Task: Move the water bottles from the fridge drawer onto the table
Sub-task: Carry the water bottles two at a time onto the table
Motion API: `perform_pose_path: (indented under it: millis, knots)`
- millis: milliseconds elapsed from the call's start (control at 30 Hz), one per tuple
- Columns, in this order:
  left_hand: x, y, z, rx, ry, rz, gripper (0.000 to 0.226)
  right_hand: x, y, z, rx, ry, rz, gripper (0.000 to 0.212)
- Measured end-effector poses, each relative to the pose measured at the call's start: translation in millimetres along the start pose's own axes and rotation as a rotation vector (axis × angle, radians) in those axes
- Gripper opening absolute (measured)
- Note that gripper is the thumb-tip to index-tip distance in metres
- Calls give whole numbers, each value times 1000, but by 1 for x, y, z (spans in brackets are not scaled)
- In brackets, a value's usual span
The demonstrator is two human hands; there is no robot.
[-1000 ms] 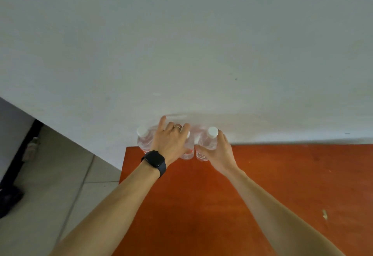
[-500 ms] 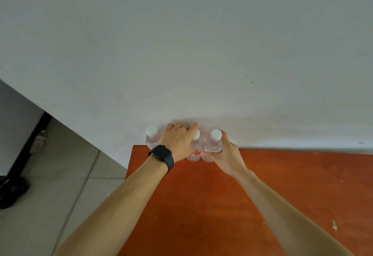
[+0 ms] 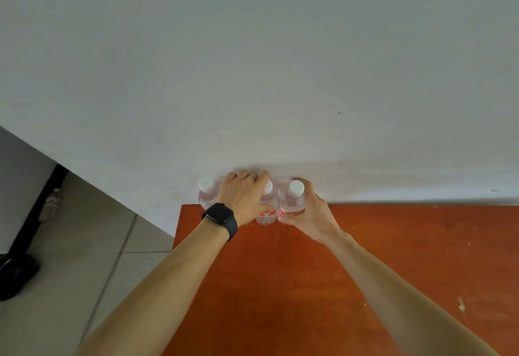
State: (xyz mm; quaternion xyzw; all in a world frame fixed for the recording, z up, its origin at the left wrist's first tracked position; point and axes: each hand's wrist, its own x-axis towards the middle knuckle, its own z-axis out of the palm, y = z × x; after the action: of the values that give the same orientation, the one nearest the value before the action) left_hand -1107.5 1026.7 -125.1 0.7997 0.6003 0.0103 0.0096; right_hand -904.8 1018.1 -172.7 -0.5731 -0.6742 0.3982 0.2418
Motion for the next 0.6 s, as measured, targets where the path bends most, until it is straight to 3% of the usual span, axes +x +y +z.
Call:
perform_pose_path:
  millis: [200,600]
  knots:
    - [-2,-1,2,-3,-28,10,55,3,3,-1,-91,-8,-1,79]
    - [-3,4,-5,10,-53,-22,58,3,-2,-3,-144,-12,37,81]
